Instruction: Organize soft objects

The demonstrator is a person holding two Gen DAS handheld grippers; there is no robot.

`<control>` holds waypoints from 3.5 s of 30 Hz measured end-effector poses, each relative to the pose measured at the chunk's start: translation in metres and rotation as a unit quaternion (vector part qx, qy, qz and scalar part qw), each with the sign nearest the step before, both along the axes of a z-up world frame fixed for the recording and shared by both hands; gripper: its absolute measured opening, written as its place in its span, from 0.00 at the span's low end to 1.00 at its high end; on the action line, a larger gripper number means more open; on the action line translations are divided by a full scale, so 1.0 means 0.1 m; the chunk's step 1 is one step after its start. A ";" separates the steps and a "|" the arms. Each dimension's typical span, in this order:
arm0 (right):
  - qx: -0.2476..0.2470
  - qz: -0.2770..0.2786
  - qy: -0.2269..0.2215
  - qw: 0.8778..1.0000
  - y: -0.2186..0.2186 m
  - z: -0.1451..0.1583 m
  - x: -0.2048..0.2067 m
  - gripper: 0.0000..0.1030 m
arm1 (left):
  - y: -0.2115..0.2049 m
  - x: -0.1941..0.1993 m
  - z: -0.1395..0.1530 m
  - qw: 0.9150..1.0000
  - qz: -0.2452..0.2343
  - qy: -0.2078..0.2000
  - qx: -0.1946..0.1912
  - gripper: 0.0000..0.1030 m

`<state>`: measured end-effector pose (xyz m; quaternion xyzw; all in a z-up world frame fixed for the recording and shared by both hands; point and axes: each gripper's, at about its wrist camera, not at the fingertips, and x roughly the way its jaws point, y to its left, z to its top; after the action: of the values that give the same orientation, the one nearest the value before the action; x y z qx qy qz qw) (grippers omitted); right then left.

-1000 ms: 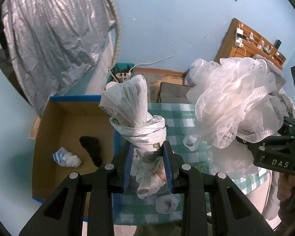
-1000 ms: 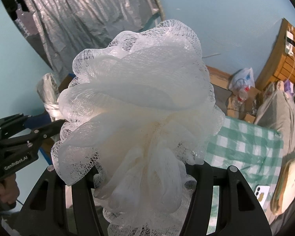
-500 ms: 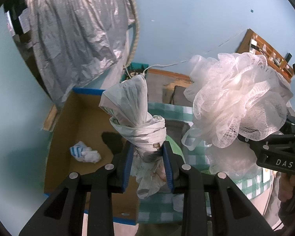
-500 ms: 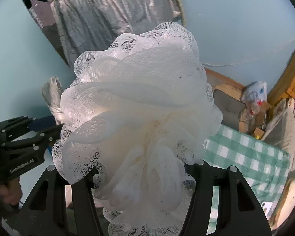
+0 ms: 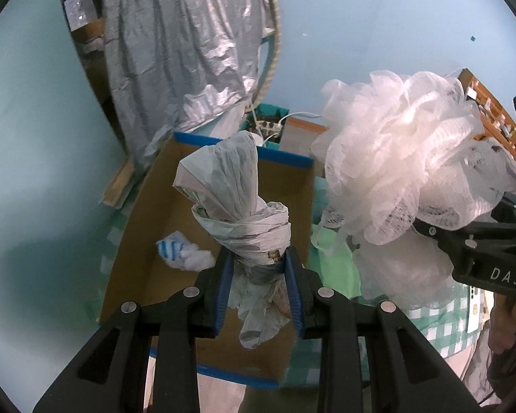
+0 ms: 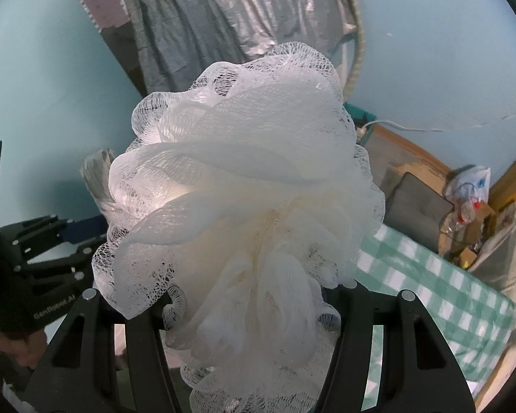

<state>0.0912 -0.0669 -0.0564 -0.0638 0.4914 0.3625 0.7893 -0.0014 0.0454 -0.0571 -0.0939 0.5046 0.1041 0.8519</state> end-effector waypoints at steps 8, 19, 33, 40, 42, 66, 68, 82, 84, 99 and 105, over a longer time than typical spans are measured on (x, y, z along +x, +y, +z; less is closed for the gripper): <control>0.000 0.027 0.006 1.000 0.39 -0.02 0.03 0.57 | 0.29 -0.05 -0.07 1.000 0.021 0.008 0.002 0.29; -0.009 0.048 0.023 0.999 0.88 -0.15 0.12 0.57 | 0.62 -0.10 -0.23 0.999 0.037 0.028 0.005 0.29; -0.042 0.053 0.057 0.996 1.38 -0.47 0.14 0.59 | 0.84 -0.02 -0.49 0.998 0.035 0.055 0.007 0.29; -0.048 0.051 0.067 0.995 1.44 -0.55 0.13 0.70 | 0.91 -0.01 -0.61 0.996 0.039 0.076 0.011 0.41; -0.050 0.047 0.062 0.996 1.42 -0.52 0.11 0.79 | 0.94 -0.03 -0.61 0.996 0.041 0.076 0.011 0.48; -0.027 0.004 0.027 0.999 1.01 -0.13 0.10 0.82 | 0.79 -0.19 -0.27 0.998 0.045 0.043 0.023 0.69; -0.029 -0.001 0.025 0.999 0.95 -0.12 0.10 0.82 | 0.75 -0.19 -0.25 0.998 0.041 0.041 0.024 0.69; -0.033 -0.037 0.024 0.998 0.38 -0.10 0.05 0.82 | 0.35 -0.15 -0.12 0.999 0.006 0.036 0.032 0.71; -0.033 -0.043 0.026 0.998 0.29 -0.11 0.05 0.82 | 0.28 -0.13 -0.11 0.999 -0.002 0.036 0.033 0.71; -0.036 -0.099 0.045 0.993 -0.43 -0.22 0.00 0.82 | -0.24 0.01 -0.10 0.997 -0.055 0.040 0.041 0.71; -0.039 -0.120 0.052 0.991 -0.70 -0.27 -0.02 0.82 | -0.46 0.06 -0.14 0.995 -0.076 0.044 0.040 0.72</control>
<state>0.0892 -0.1366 -0.0830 -0.0164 0.5500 0.2483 0.7972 0.0042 -0.0002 -0.0712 -0.0165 0.5431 0.0636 0.8371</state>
